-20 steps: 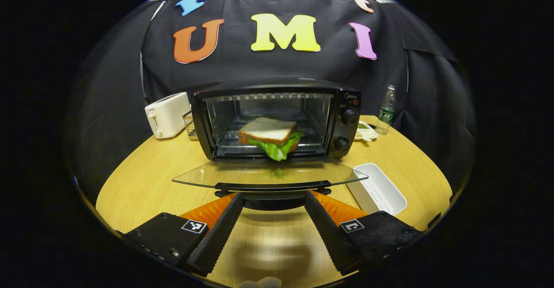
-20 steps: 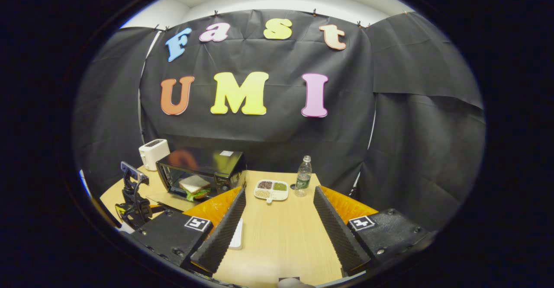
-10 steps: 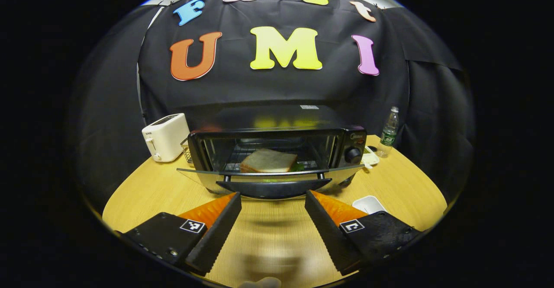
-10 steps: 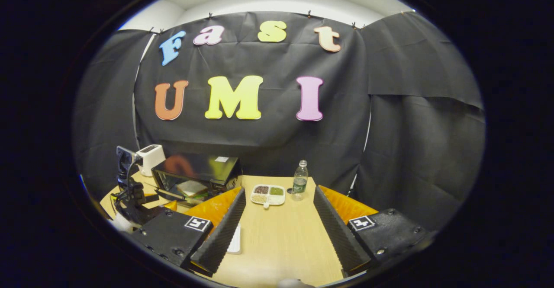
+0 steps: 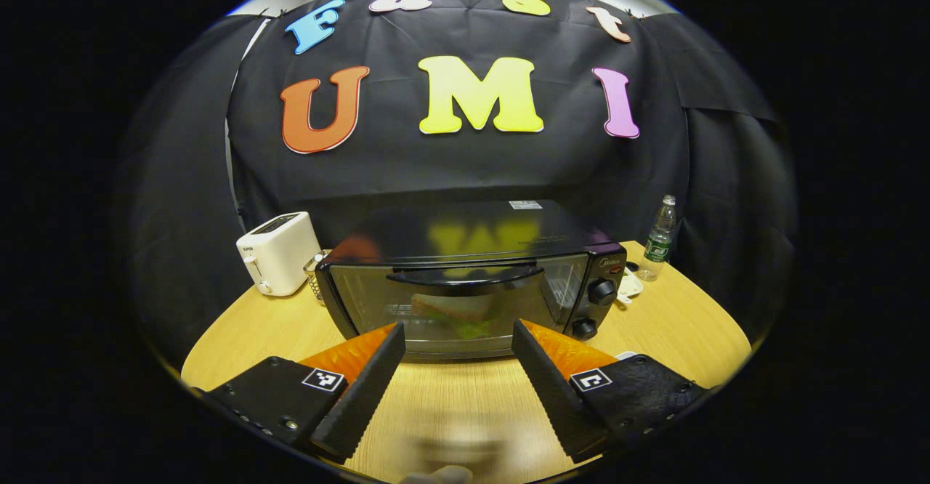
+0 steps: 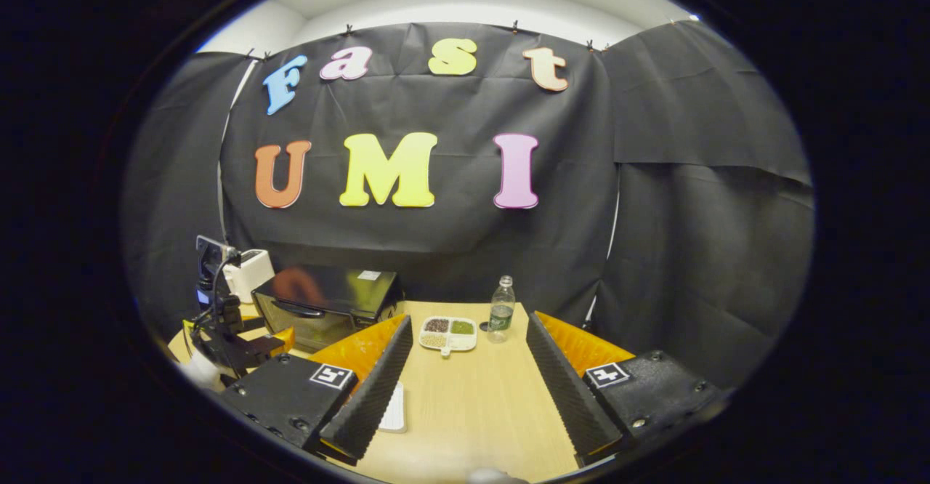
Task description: Open the electric oven with the left hand, put the food in, and close the electric oven.
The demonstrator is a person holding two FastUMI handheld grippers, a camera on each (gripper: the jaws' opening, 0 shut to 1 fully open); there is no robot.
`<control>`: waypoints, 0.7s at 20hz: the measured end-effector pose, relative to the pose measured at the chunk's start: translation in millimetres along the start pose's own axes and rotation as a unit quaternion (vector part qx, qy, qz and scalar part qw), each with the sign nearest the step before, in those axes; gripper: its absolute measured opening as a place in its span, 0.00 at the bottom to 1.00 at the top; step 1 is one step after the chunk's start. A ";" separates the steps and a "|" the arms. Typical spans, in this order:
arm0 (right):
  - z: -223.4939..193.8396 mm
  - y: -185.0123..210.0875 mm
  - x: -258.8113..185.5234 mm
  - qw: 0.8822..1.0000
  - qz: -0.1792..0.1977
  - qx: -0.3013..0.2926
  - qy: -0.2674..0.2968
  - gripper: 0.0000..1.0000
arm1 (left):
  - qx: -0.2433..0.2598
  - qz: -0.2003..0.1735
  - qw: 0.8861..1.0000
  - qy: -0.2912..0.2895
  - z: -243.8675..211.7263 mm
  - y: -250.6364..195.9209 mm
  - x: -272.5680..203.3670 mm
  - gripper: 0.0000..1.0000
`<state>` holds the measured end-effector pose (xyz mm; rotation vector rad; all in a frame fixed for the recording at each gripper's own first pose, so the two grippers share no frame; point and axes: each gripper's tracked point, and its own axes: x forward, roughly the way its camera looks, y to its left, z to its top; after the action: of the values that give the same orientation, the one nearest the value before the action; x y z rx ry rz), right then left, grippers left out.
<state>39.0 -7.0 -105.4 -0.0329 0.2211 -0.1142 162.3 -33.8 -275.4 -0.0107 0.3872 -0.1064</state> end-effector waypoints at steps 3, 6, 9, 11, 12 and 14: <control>0.2 5.7 -1.5 1.000 0.007 0.002 0.000 0.98 | 0.004 0.005 1.000 -0.007 5.0 3.5 -12.2 0.97; 5.9 10.0 -5.0 1.000 0.015 0.003 -0.005 0.98 | 0.007 0.005 1.000 -0.020 21.2 2.8 -34.6 0.97; 22.2 18.1 -7.4 1.000 0.024 0.010 -0.018 0.98 | 0.004 0.009 0.999 -0.053 55.0 4.8 -69.0 0.97; 31.7 15.3 -8.0 0.999 0.021 0.010 -0.026 0.98 | 0.010 0.003 0.997 -0.080 81.2 1.4 -92.0 0.97; 38.1 17.2 -8.2 0.999 0.022 0.012 -0.032 0.98 | 0.017 0.004 0.996 -0.092 94.8 1.4 -104.4 0.97; 49.6 19.3 -10.2 0.999 0.024 0.017 -0.044 0.97 | 0.021 0.003 0.994 -0.109 117.2 1.5 -130.0 0.97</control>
<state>42.2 14.3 -55.7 0.0003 0.1316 -0.0680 87.1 -19.8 -118.0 0.0211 0.1667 -0.1068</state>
